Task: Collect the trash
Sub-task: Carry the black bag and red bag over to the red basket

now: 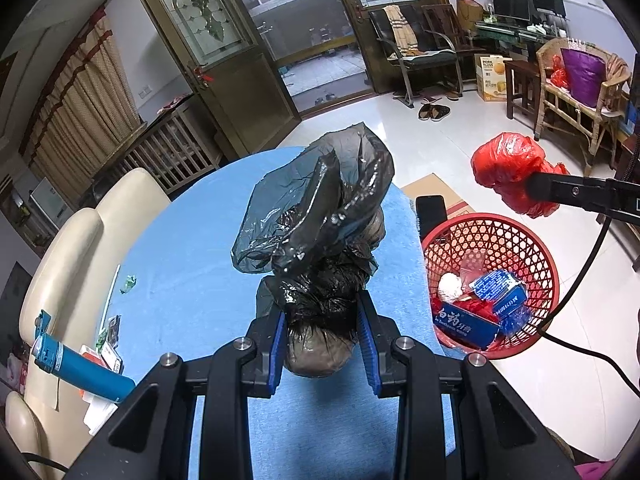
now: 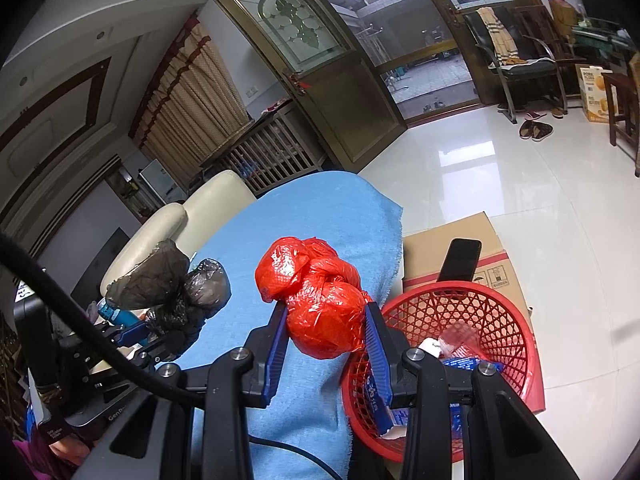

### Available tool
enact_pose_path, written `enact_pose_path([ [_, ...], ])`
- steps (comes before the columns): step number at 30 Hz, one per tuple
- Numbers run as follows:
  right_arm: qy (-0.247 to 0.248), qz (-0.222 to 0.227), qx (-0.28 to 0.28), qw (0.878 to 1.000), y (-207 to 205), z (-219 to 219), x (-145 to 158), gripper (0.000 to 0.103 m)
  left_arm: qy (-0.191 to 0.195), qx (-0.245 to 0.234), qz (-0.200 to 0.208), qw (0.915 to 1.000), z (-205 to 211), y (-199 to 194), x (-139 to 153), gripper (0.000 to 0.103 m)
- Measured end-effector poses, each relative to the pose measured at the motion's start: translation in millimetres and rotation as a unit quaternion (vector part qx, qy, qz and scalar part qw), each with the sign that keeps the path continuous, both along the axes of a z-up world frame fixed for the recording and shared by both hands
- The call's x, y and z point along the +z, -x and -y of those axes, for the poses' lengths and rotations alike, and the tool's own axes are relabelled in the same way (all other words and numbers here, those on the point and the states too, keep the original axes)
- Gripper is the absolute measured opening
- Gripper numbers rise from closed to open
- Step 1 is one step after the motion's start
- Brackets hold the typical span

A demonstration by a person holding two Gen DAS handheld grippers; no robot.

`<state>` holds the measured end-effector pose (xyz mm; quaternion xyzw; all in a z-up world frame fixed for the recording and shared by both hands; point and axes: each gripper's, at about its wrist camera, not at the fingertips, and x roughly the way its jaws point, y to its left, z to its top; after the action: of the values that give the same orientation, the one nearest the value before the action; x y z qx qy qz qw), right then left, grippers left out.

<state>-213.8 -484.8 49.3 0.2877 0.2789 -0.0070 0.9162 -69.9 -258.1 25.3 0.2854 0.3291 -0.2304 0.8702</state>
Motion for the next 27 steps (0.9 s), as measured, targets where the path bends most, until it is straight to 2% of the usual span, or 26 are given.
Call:
enact_pose_path([
  [27,-0.019,-0.018,-0.021,0.999,2,14,-16,0.040,-0.007,-0.048,-0.028,0.9985,18,3,-11,0.034],
])
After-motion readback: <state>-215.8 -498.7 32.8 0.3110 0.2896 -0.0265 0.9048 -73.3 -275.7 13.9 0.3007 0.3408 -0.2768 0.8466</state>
